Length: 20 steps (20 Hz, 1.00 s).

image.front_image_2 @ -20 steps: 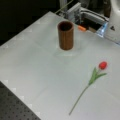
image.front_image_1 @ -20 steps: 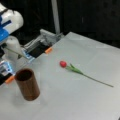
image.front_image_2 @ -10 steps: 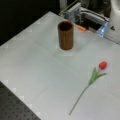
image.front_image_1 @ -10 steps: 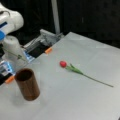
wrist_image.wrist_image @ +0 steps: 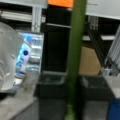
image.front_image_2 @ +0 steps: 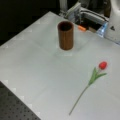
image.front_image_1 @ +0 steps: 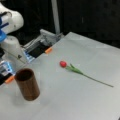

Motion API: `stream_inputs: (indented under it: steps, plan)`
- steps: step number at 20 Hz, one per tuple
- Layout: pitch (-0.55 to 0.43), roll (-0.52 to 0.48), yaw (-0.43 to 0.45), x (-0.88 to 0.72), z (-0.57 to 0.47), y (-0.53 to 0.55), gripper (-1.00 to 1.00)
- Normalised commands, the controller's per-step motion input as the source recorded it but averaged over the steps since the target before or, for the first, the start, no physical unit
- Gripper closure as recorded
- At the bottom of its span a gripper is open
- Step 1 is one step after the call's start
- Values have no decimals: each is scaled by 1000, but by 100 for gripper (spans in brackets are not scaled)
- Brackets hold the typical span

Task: Flower insertion into a vase

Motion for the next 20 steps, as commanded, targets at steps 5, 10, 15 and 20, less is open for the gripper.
stream_inputs:
  steps: [5, 10, 15, 20]
  plan:
    - [679, -24, -34, 387, 252, -224, 100]
    - [609, -32, -175, 229, 177, -152, 100]
    - [487, -122, -180, 199, 87, -105, 100]
    - [390, -175, -126, 208, 0, 5, 100]
